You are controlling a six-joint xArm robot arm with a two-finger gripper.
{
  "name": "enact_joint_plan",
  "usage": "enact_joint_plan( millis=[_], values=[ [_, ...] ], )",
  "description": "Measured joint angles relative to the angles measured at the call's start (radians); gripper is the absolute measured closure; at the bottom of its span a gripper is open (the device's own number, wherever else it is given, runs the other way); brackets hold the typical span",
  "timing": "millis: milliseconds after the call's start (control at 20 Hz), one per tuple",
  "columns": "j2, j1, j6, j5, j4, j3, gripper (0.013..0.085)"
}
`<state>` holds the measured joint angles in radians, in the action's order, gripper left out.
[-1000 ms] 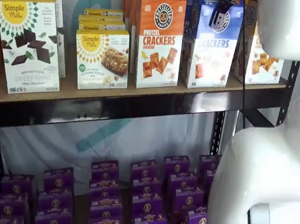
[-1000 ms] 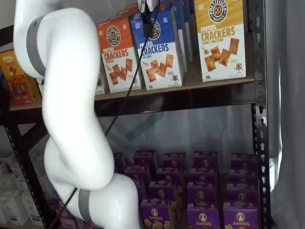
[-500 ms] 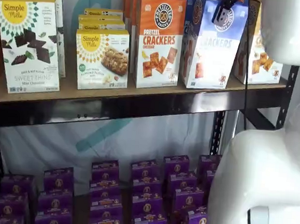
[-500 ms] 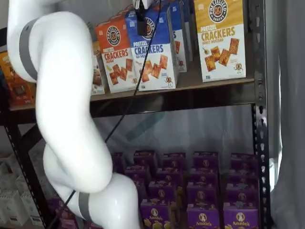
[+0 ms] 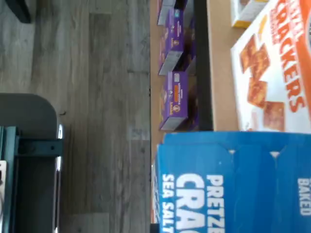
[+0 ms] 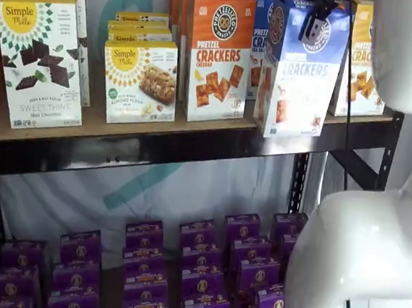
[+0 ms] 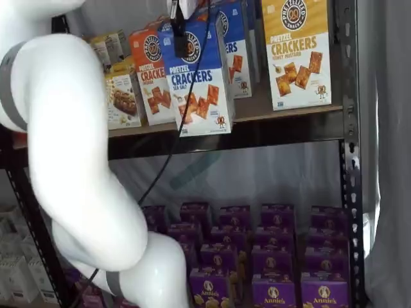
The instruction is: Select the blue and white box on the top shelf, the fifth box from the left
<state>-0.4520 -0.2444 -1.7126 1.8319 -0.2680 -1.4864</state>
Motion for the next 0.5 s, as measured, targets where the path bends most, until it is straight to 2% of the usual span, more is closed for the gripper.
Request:
enact_joint_plan(
  millis=[500],
  values=[
    [-0.108, -0.002, -0.021, 0.011, 0.041, 0.131, 0.041]
  ],
)
